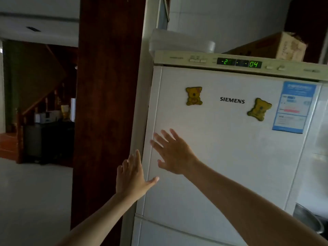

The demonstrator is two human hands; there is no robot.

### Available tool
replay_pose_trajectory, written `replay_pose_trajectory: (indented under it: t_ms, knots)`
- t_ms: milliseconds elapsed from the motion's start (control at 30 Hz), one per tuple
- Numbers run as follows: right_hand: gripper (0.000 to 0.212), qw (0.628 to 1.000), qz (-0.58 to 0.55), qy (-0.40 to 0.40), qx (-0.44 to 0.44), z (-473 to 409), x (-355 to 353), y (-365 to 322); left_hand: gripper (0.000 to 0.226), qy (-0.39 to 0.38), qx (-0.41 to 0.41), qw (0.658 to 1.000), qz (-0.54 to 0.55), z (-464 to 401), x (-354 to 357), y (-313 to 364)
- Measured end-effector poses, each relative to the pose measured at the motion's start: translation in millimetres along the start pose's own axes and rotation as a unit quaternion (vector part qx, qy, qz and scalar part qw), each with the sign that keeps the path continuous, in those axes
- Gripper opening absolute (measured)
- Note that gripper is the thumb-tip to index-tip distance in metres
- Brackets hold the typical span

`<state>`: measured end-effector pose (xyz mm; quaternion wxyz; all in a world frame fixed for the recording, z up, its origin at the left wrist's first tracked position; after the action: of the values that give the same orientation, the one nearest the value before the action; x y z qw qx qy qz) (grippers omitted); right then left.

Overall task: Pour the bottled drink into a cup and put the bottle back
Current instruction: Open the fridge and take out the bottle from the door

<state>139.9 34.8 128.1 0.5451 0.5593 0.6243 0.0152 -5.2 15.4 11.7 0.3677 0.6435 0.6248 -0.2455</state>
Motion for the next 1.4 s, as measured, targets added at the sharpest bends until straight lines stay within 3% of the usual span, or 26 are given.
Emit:
replay_pose_trajectory:
  t_ms: [100,267,433,533,833,967,1100,1233,1400]
  knots:
    - [0.075,0.998,0.052,0.019,-0.019,-27.2,-0.2,-4.3,0.142,-0.065,-0.035,0.997,0.021,-5.2,15.1,-4.2]
    - [0.075,0.990,0.135,0.018,-0.048,-70.0,1.7,-10.5,0.150,-0.104,-0.056,0.990,0.077,-11.6,36.2,-7.9]
    - [0.076,0.982,0.181,-0.016,-0.057,-92.0,16.3,-21.4,0.151,-0.135,-0.067,0.948,0.282,-19.9,54.0,-4.4]
    - [0.074,0.978,0.202,-0.016,-0.053,-98.0,16.7,-16.5,0.158,-0.097,-0.057,0.932,0.345,-30.1,62.2,1.1]
    - [0.044,0.978,0.201,-0.051,0.005,-100.3,3.0,-39.0,0.137,-0.118,-0.035,0.967,0.221,-40.1,63.4,0.9]
    - [0.052,0.980,0.194,-0.042,-0.003,-98.0,4.9,-39.1,0.139,-0.116,-0.032,0.968,0.221,-37.0,65.5,-0.8]
    - [0.072,0.973,0.215,0.048,-0.070,-89.1,0.4,-31.3,0.155,-0.049,-0.039,0.970,0.235,-27.1,74.2,-10.2]
    - [0.068,0.976,0.205,0.030,-0.072,-81.4,1.3,-37.7,0.121,-0.044,0.001,0.983,0.181,-16.3,64.7,-10.6]
    - [0.071,0.973,0.213,0.053,-0.072,-74.4,-0.8,-43.3,0.103,-0.037,0.009,0.985,0.166,-2.5,44.8,-11.0]
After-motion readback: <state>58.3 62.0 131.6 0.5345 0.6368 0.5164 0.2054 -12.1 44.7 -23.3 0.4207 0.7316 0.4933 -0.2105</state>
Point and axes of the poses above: each hand's wrist, its own z-axis away from the middle knuckle, its own x-axis out of the palm, y = z × x, the point moved 2 cm from there along -z, towards the middle knuckle, and after that the axes turned 7 degrees about x, right-handed, at the moved point
